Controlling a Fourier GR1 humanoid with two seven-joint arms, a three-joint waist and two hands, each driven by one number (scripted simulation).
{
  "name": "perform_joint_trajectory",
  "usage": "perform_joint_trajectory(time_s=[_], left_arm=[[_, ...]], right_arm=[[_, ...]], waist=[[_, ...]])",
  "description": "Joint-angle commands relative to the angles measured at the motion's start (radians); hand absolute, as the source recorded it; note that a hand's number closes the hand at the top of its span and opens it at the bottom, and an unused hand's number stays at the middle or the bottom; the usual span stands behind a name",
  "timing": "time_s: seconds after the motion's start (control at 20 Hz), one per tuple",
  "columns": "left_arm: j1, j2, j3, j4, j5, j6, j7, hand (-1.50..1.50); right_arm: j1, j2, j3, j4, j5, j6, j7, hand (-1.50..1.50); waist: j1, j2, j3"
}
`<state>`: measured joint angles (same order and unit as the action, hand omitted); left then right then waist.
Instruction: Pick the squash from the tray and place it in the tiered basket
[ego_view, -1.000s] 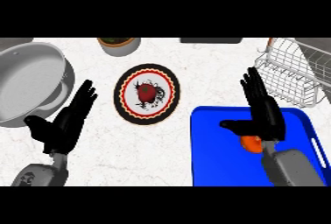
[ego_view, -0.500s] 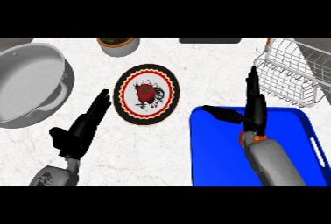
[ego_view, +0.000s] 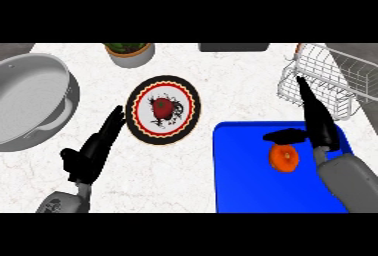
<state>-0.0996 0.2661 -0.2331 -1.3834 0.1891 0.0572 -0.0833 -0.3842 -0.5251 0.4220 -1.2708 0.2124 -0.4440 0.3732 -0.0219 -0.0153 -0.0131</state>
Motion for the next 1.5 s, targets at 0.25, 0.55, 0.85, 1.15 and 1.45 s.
perform_joint_trajectory(time_s=[0.25, 0.55, 0.85, 1.15, 1.45], left_arm=[[-0.018, -0.002, 0.004, -0.003, 0.000, 0.003, 0.026, 0.00], [0.000, 0.008, 0.008, -0.051, -0.001, -0.013, 0.032, 0.00], [-0.029, -0.029, 0.006, -0.003, -0.023, -0.010, 0.010, 0.00], [-0.008, -0.007, 0.029, 0.001, -0.007, -0.040, -0.009, 0.00], [-0.080, -0.035, 0.054, 0.097, -0.019, -0.044, -0.028, 0.00]], right_arm=[[-0.136, -0.189, 0.191, -0.206, 0.044, 0.499, 0.530, -1.50], [-0.213, -0.106, 0.198, -0.444, -0.014, 0.625, 0.971, -1.50], [-0.126, -0.100, 0.227, -0.484, 0.138, 0.527, 1.003, -1.50], [-0.078, -0.102, 0.237, -0.425, 0.142, 0.600, 1.061, -1.50], [-0.012, -0.046, 0.185, -0.335, 0.167, 0.555, 0.958, -1.50]], waist=[[-0.004, -0.011, 0.002], [0.019, 0.004, 0.010], [0.014, 0.011, 0.012], [0.015, 0.010, 0.011], [0.015, 0.016, 0.012]])
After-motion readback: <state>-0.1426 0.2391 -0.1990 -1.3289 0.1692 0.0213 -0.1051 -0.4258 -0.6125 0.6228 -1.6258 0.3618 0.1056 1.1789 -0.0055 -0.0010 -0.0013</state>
